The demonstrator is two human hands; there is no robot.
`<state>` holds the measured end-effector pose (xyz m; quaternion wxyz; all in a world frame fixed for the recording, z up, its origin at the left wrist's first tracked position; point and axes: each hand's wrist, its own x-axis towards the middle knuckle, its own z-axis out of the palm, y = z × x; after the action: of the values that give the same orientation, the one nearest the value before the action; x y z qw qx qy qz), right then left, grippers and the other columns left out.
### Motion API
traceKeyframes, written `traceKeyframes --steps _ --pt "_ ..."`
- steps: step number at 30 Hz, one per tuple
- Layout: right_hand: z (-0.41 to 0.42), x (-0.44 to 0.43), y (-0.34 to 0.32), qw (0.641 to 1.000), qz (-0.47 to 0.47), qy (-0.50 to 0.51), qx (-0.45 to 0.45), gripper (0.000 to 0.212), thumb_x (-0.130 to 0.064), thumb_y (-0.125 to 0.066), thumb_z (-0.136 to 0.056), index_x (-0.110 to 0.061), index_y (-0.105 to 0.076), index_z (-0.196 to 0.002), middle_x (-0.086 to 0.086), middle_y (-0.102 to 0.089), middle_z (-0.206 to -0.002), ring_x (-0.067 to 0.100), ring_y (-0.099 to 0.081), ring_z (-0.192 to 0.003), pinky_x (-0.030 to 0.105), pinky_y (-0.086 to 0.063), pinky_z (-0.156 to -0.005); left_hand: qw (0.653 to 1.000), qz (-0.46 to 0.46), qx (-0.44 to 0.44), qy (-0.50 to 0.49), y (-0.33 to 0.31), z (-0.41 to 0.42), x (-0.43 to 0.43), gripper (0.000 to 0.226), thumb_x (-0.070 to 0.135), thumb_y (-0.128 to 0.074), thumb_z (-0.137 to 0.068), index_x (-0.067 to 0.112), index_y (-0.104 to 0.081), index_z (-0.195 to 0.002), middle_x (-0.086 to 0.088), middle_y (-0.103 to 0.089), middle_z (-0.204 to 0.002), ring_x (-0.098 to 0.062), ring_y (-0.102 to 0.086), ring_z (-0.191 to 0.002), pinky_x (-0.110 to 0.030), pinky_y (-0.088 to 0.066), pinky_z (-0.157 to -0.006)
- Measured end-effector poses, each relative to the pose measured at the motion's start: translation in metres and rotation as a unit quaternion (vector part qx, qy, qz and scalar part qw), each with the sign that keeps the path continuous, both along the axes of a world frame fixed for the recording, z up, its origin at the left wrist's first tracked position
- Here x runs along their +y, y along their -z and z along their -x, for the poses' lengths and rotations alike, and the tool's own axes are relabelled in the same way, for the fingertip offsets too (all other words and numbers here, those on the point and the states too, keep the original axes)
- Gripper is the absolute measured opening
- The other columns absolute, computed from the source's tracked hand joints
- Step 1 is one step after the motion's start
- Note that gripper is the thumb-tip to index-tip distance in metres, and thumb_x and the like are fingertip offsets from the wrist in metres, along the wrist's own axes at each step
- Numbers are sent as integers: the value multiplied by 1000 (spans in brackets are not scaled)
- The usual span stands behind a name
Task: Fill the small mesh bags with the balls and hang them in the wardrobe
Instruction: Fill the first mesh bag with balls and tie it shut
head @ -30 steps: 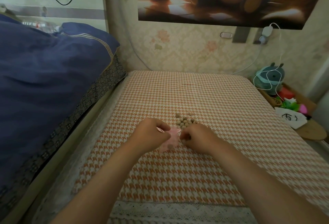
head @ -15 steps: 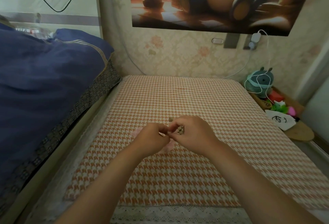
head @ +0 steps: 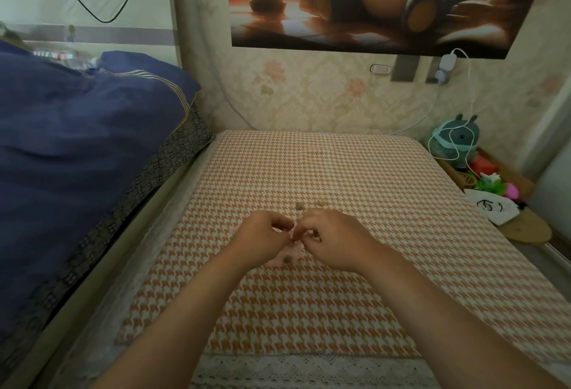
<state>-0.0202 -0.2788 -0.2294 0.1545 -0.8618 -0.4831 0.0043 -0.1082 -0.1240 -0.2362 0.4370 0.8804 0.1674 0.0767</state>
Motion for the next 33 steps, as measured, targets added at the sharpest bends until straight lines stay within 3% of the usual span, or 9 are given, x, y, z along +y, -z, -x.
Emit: traceKeyframes --steps 2,4,6,8,11,15,19,25,33 --pt "0 -5 -1 1000 10 -1 7 26 -29 -56 -97 -33 -76 -112 -14 -69 -119 7 -57 -120 32 -53 -87 1000 -4 -1 7 -3 0 -5 24 8 -67 -86 15 -75 -107 8 -69 -97 -9 -64 -91 -18 -47 -74" --pt "0 -12 -6 1000 -2 20 23 23 -32 -56 -96 -31 -79 -95 -11 -73 -94 10 -66 -91 35 -55 -75 1000 -3 1 19 -7 -2 -12 26 2 -63 -86 17 -76 -102 8 -71 -94 -9 -65 -84 -17 -49 -69" --pt "-2 -21 -10 998 -24 43 30 33 -37 -56 -98 -32 -69 -68 -5 -65 -68 14 -59 -63 37 -49 -58 1000 0 -3 31 -10 -6 -19 28 2 -59 -86 21 -76 -99 6 -73 -91 -12 -64 -73 -21 -50 -61" --pt "-4 -33 -13 997 -31 65 29 40 -40 -56 -98 -28 -62 -61 -1 -61 -60 19 -56 -56 38 -45 -53 999 10 -14 49 -11 -11 -26 27 6 -60 -88 23 -76 -100 5 -74 -91 -13 -62 -72 -20 -48 -56" --pt "-11 -53 -10 995 -25 91 38 42 -40 -55 -98 -17 -65 -65 5 -63 -62 20 -52 -53 39 -43 -52 997 9 -40 59 -10 -22 -36 21 14 -64 -92 20 -73 -110 9 -70 -105 -3 -63 -85 -9 -46 -64" --pt "-21 -74 -2 991 -37 110 64 37 -41 -54 -99 -15 -74 -81 5 -76 -89 22 -69 -74 43 -59 -69 998 -49 -44 11 0 -39 -34 19 15 -58 -96 24 -72 -106 9 -68 -118 -7 -62 -101 -18 -50 -77" --pt "-28 -82 2 990 -47 113 63 39 -45 -53 -98 -13 -76 -93 -2 -77 -103 24 -72 -86 48 -60 -78 989 -148 -3 21 17 -52 -38 27 7 -56 -93 22 -73 -107 3 -64 -125 -16 -61 -112 -31 -53 -90" --pt "-35 -83 8 989 -51 119 74 42 -48 -50 -98 -15 -75 -94 6 -76 -96 25 -72 -87 48 -60 -78 948 -299 50 95 30 -69 -44 24 0 -61 -84 16 -76 -95 -7 -63 -105 -24 -60 -92 -28 -47 -73" --pt "-38 -81 11 989 -55 114 73 40 -43 -52 -100 -12 -74 -88 9 -75 -93 30 -70 -86 47 -59 -77 926 -350 87 115 34 -82 -41 21 16 -67 -90 16 -73 -110 -6 -63 -116 -24 -61 -103 -28 -47 -80"
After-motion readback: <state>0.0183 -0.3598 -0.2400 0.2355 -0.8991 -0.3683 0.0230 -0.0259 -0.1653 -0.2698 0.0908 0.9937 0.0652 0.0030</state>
